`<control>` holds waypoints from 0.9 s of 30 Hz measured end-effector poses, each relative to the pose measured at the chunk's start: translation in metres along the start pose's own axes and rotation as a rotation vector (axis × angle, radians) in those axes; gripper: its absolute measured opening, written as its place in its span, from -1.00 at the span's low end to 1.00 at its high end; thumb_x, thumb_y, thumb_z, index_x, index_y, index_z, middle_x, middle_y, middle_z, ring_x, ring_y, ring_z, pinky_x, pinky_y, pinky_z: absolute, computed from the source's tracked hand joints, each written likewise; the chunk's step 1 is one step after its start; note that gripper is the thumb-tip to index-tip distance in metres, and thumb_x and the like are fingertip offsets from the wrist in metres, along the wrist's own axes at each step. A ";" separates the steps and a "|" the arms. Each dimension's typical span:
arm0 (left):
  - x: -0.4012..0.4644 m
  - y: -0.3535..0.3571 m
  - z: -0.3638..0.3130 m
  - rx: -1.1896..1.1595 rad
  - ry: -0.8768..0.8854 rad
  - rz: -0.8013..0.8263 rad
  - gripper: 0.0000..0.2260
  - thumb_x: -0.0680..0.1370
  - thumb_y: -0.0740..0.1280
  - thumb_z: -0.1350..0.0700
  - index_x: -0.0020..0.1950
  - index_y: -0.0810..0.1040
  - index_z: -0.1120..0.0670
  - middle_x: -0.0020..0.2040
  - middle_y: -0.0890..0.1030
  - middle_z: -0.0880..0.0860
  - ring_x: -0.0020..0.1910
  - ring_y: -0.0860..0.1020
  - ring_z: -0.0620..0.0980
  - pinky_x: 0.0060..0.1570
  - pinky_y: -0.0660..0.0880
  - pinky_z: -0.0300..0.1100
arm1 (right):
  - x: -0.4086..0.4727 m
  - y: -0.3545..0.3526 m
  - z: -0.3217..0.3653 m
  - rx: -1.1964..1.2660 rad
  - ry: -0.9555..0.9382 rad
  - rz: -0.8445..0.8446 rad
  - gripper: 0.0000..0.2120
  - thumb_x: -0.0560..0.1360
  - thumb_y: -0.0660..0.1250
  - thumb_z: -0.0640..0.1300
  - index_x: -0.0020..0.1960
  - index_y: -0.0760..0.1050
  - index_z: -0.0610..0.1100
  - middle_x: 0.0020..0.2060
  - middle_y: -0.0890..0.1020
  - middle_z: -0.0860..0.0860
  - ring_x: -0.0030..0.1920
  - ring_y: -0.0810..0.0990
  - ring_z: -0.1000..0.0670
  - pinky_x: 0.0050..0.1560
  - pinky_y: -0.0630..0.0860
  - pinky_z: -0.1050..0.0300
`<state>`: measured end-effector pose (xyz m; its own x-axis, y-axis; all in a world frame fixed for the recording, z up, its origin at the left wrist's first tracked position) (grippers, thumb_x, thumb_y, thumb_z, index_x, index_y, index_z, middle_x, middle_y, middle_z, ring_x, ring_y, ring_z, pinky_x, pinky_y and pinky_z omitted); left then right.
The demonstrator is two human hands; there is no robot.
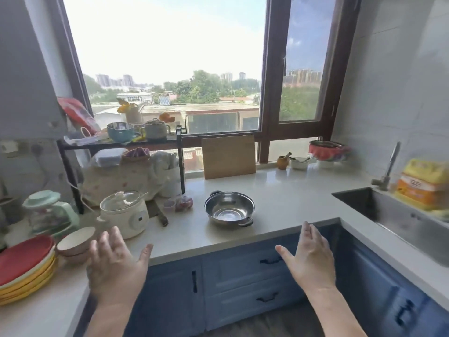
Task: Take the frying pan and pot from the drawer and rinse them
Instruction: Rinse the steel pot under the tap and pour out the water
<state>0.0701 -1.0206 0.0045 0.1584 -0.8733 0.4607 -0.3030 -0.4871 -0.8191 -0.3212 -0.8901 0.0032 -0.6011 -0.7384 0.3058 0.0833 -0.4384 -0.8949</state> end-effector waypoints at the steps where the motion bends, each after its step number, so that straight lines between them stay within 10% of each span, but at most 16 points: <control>1: 0.010 0.017 -0.015 -0.013 0.002 0.027 -0.19 0.46 0.37 -0.21 0.51 0.24 0.28 0.45 0.33 0.32 0.45 0.24 0.33 0.38 0.24 0.22 | 0.016 0.008 -0.002 -0.003 0.005 0.004 -0.09 0.50 0.25 0.32 0.59 -0.02 -0.21 0.55 0.17 -0.11 0.52 0.19 -0.10 0.50 0.18 0.06; 15: 0.141 0.222 -0.194 -0.033 -0.014 0.136 -0.20 0.52 0.23 -0.28 0.59 0.09 0.16 0.56 0.17 0.19 0.55 0.05 0.20 0.47 0.09 0.09 | 0.283 0.136 -0.020 0.074 -0.200 0.230 -0.10 0.52 0.28 0.27 0.60 -0.10 -0.14 0.58 0.06 -0.03 0.55 0.06 -0.06 0.50 0.12 0.10; 27: 0.202 0.360 -0.212 0.154 -0.044 0.347 -0.20 0.56 0.06 -0.33 0.60 -0.17 0.09 0.61 -0.05 0.09 0.58 -0.14 0.12 0.52 -0.05 0.01 | 0.423 0.288 0.012 0.068 -0.426 0.572 -0.06 0.51 0.32 0.23 0.61 -0.19 -0.08 0.59 -0.01 0.03 0.57 -0.02 -0.01 0.52 0.01 0.14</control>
<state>-0.2060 -1.3701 -0.1254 0.1124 -0.9846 0.1342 -0.2014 -0.1548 -0.9672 -0.5418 -1.3351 -0.1206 -0.0872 -0.9919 -0.0928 0.3501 0.0567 -0.9350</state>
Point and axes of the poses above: each hand's wrist, its own x-axis towards the middle knuckle, its own y-axis out of the palm, z = x × y, the point moved 7 cm from there along x, towards the middle knuckle
